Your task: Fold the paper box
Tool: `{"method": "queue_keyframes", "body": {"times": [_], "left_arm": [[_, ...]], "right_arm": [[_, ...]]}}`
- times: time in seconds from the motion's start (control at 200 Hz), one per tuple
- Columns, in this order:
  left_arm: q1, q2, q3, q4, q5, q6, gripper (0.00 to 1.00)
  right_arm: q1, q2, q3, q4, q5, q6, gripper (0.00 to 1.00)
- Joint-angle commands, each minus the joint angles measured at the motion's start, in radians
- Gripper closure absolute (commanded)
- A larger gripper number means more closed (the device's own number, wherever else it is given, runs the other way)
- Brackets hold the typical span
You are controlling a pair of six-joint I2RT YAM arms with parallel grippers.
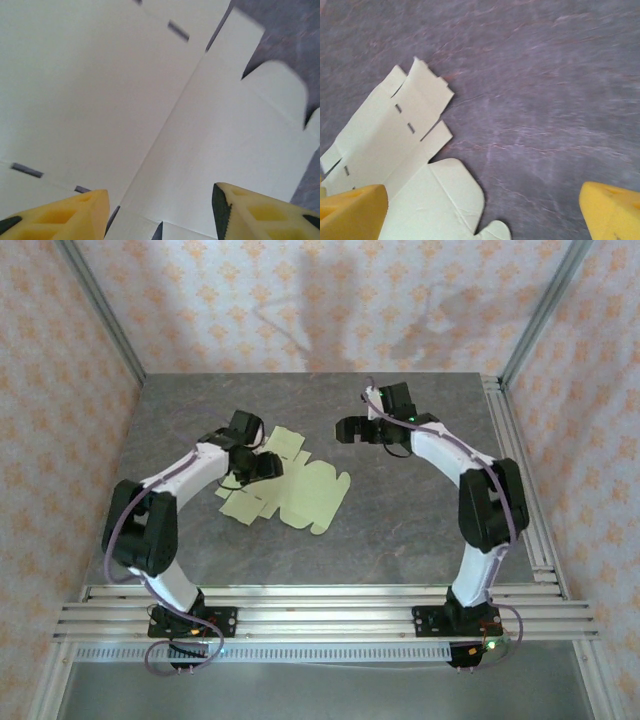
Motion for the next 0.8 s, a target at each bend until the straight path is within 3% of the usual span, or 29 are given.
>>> {"method": "queue_keyframes", "body": {"times": [0.0, 0.13, 0.31, 0.44, 0.796], "left_arm": [[0.029, -0.052, -0.044, -0.028, -0.079, -0.057, 0.46], [0.086, -0.090, -0.135, -0.041, -0.066, -0.062, 0.53], [0.116, -0.062, -0.190, -0.038, -0.049, -0.034, 0.54], [0.131, -0.022, -0.232, 0.001, -0.042, -0.029, 0.64], [0.169, 0.051, -0.331, 0.102, -0.004, -0.002, 0.67]], "right_arm": [[0.004, 0.077, 0.088, -0.107, -0.171, -0.047, 0.04], [0.004, 0.137, 0.142, -0.116, -0.216, -0.037, 0.05], [0.008, 0.200, 0.200, -0.157, -0.254, -0.043, 0.06], [0.008, 0.236, 0.228, -0.197, -0.241, -0.062, 0.07], [0.009, 0.335, 0.298, -0.265, -0.343, -0.108, 0.11]]}}
